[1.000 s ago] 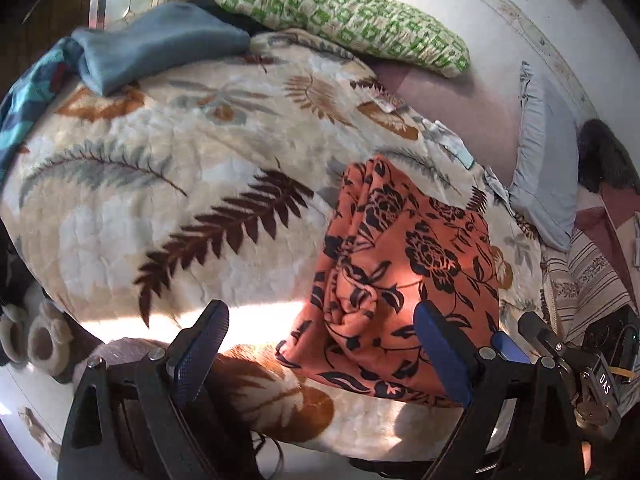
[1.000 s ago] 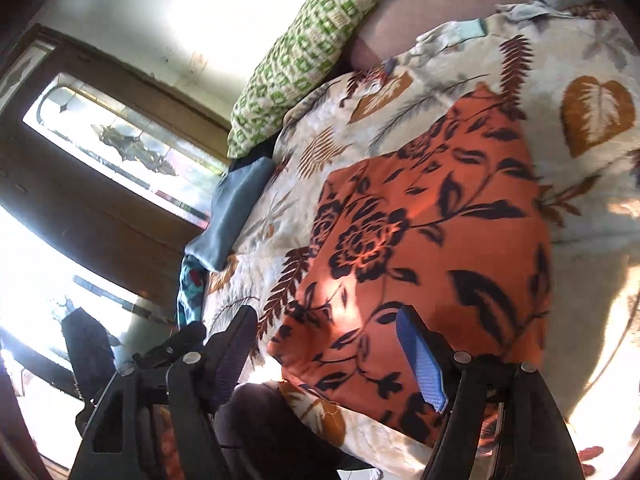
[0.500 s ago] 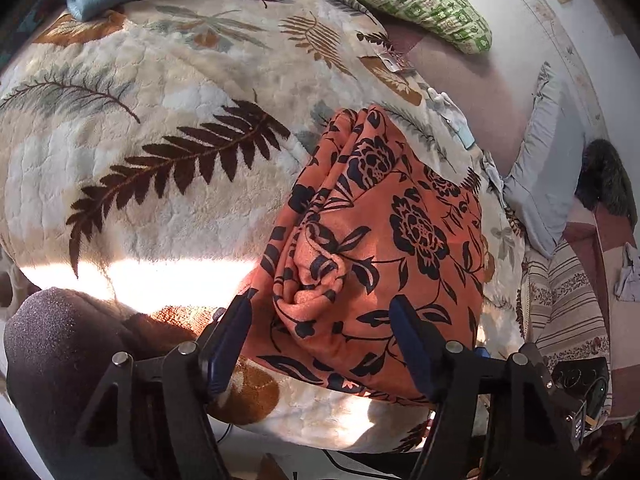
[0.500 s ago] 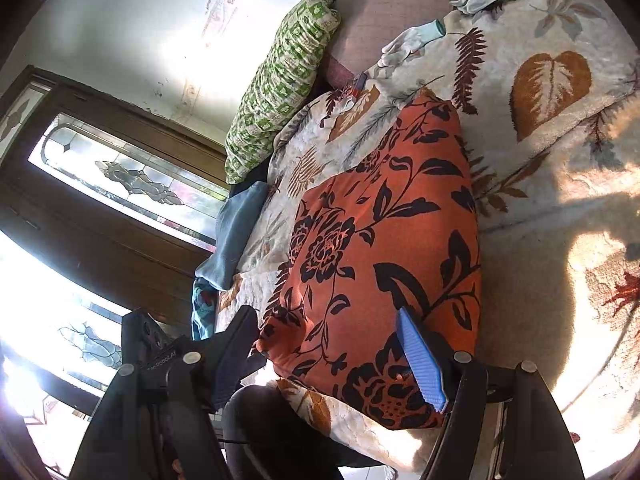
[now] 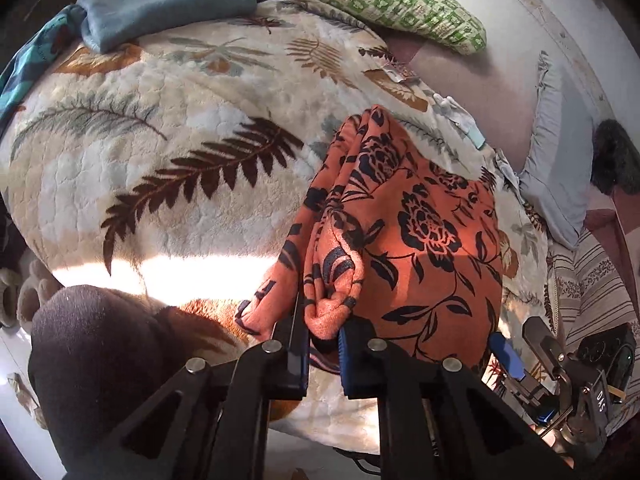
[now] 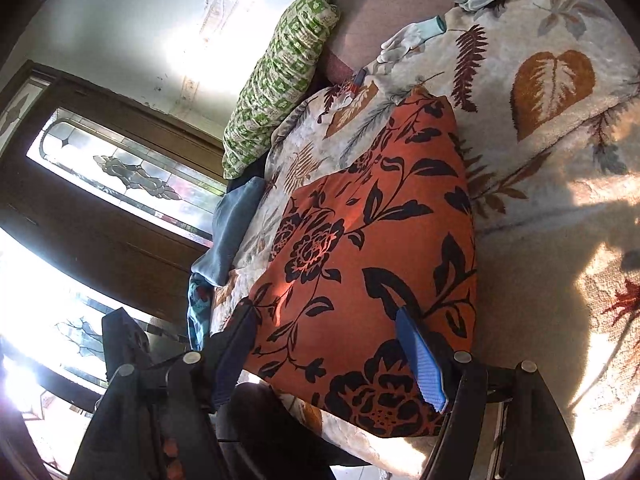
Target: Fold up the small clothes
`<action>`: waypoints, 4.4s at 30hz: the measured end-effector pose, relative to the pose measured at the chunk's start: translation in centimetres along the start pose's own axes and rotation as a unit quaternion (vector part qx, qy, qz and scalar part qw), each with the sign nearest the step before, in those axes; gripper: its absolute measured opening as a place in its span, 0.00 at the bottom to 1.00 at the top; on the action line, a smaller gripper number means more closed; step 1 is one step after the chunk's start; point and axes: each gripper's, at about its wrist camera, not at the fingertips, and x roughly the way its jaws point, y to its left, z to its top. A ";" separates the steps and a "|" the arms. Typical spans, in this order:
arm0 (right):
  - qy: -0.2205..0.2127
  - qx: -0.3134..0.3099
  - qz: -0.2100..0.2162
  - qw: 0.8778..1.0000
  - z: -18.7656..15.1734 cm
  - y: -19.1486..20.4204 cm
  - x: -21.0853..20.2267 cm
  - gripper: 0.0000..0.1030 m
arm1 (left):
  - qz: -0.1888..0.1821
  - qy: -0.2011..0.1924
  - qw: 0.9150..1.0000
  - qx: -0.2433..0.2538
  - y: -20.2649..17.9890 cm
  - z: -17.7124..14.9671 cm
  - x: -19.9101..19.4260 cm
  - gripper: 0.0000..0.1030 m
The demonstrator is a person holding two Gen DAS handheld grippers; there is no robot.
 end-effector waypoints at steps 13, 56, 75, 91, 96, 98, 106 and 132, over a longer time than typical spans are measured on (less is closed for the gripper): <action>0.005 -0.034 -0.016 0.999 3.5 1.4 1.5 0.80 | -0.007 0.038 0.999 -0.029 2.3 -0.6 2.4 0.15; 0.139 0.130 0.100 0.977 0.3 -5.7 3.0 0.83 | 0.086 -0.021 0.979 0.182 -9.3 4.6 4.3 0.52; 0.032 0.096 0.037 0.994 11.7 -8.5 2.9 0.83 | 0.123 -0.014 0.963 0.238 -9.0 3.3 7.4 0.74; 0.068 0.052 -0.026 0.996 11.1 -6.9 6.1 0.76 | 0.093 -0.008 0.979 0.179 -6.9 3.9 7.3 0.87; 0.072 0.095 0.012 0.993 7.2 -8.1 1.8 0.76 | 0.074 -0.045 0.977 0.194 -7.9 2.9 3.9 0.86; 0.085 0.104 0.022 0.991 5.1 -8.5 1.2 0.76 | 0.098 -0.043 0.971 0.216 -8.1 2.1 4.4 0.86; 0.106 -0.004 -0.068 0.992 3.0 -3.8 2.5 0.37 | 0.130 -0.017 0.964 0.231 -7.2 1.7 6.9 0.89; 0.143 -0.052 -0.024 0.988 2.4 1.3 7.5 0.66 | -0.142 0.103 0.982 0.067 2.0 4.9 4.9 0.27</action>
